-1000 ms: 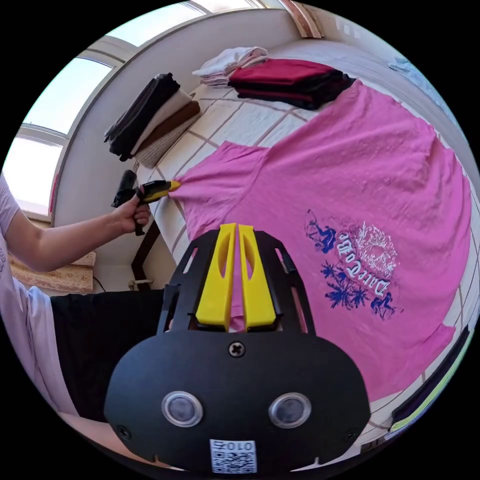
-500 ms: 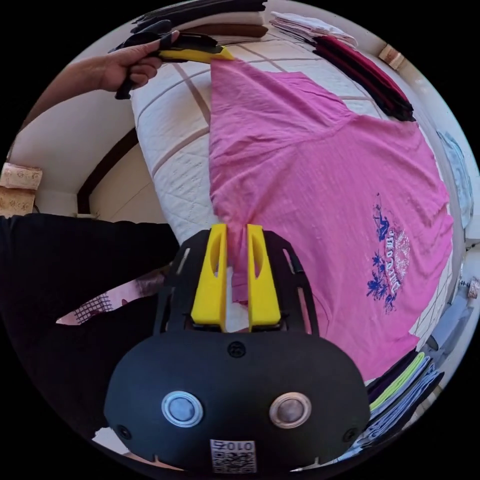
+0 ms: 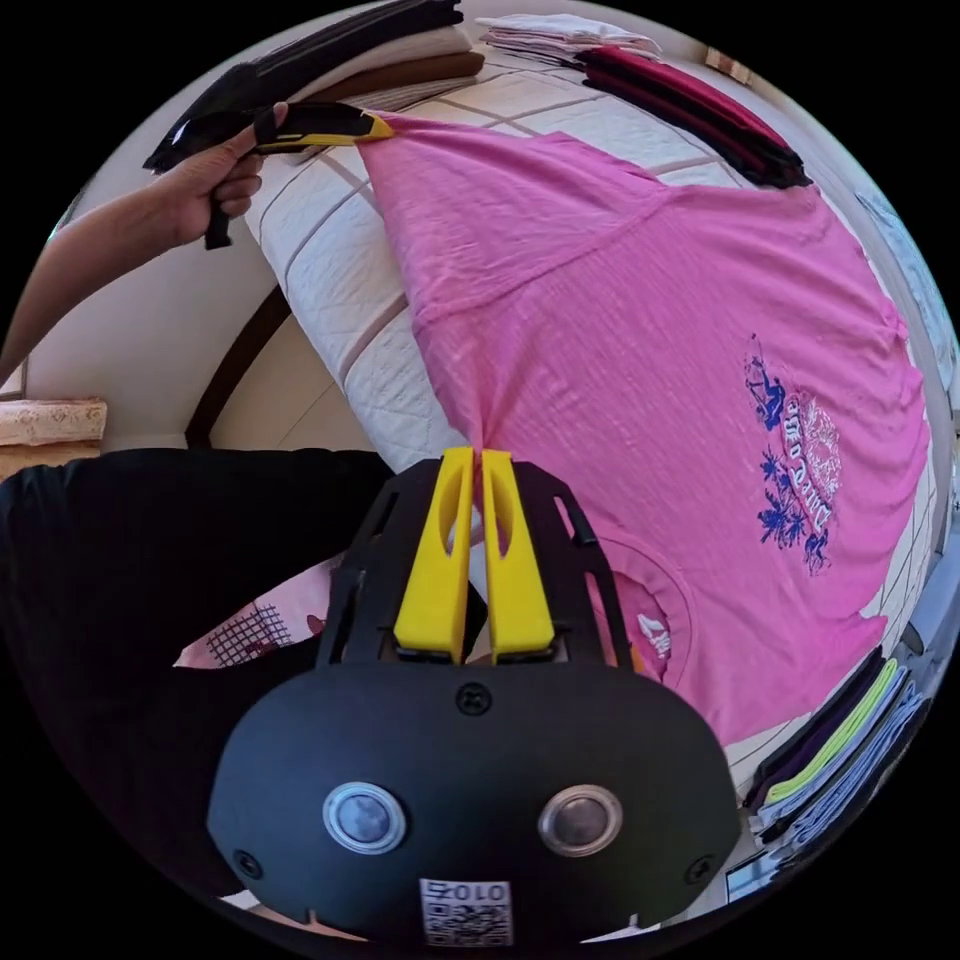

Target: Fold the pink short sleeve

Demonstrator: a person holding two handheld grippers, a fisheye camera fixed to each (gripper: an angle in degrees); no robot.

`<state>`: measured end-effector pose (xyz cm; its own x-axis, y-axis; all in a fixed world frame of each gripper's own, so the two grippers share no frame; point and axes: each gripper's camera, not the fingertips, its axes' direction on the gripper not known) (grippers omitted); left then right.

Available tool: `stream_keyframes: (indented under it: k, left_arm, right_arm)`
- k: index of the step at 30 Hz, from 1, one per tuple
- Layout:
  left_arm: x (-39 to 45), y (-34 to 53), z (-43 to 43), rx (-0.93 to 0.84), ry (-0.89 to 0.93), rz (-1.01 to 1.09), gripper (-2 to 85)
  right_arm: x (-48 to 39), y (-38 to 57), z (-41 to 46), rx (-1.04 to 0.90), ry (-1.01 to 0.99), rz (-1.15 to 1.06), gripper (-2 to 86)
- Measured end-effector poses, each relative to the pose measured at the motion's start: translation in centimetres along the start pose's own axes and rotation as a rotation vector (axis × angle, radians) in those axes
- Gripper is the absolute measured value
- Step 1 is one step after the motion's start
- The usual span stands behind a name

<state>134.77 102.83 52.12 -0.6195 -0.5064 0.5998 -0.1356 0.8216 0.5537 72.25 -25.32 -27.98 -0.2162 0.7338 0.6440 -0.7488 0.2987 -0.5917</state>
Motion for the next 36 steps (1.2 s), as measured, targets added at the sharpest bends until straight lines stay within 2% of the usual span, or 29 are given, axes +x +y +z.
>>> stream_keyframes:
  k: [3, 6, 9, 11, 14, 16, 17, 19, 20, 23, 25, 27, 31, 33, 36]
  left_arm:
    - [1.8, 0.2, 2.7, -0.040, -0.032, 0.018, -0.1]
    - [1.4, 0.6, 6.2, -0.142, -0.023, -0.098, -0.1]
    - [1.7, 1.4, 6.7, -0.064, 0.003, -0.225, 0.0]
    - [3.0, 2.0, 6.5, -0.022, -0.069, -0.269, 0.0]
    - [6.8, 3.5, 5.5, 0.097, -0.267, -0.366, 0.3]
    - [10.4, 3.4, 5.6, 0.183, -0.274, -0.367, 0.7]
    - [14.1, 2.1, 6.8, 0.214, -0.204, -0.248, 1.0]
    - [21.3, -0.9, 10.5, 0.151, -0.094, -0.022, 1.5]
    - [27.0, -3.1, 13.8, 0.095, -0.023, 0.140, 2.0]
    - [41.8, -8.1, 23.1, -0.023, 0.162, 0.455, 3.1]
    - [50.4, -10.7, 29.0, -0.108, 0.219, 0.593, 3.4]
    - [61.2, -13.3, 37.1, -0.283, 0.234, 0.737, 3.6]
    - [73.6, -13.6, 48.9, -0.622, 0.239, 0.911, 3.2]
    - [78.5, -11.4, 54.9, -0.817, 0.127, 1.027, 2.4]
    - [81.1, -7.6, 60.6, -1.018, -0.048, 1.157, 1.2]
  right_arm:
    - [1.0, 1.3, 1.5, 0.008, 0.010, 0.056, 3.6]
    - [3.2, 3.5, 1.5, 0.072, -0.122, 0.111, 3.9]
    - [5.2, 7.4, 0.1, 0.179, -0.350, 0.093, 3.7]
    - [6.7, 10.8, -1.3, 0.258, -0.392, 0.127, 3.6]
    - [11.9, 18.8, -4.6, 0.448, -0.308, 0.373, 4.9]
    - [17.7, 26.6, -6.5, 0.567, -0.188, 0.669, 7.4]
    - [19.2, 28.6, -6.8, 0.598, -0.163, 0.736, 8.1]
    - [24.6, 35.5, -6.9, 0.675, -0.120, 0.978, 10.2]
    - [25.9, 36.8, -6.7, 0.682, -0.131, 1.027, 10.6]
    - [30.5, 41.5, -5.2, 0.741, -0.239, 1.203, 12.2]
    - [32.8, 43.8, -3.1, 0.797, -0.410, 1.328, 13.2]
    - [33.6, 45.0, -1.5, 0.800, -0.502, 1.402, 13.7]
    - [34.0, 47.2, 0.1, 0.907, -0.619, 1.503, 11.9]
    - [34.6, 47.5, 0.6, 0.893, -0.658, 1.501, 9.1]
    - [35.2, 48.1, 1.0, 0.920, -0.752, 1.461, 5.1]
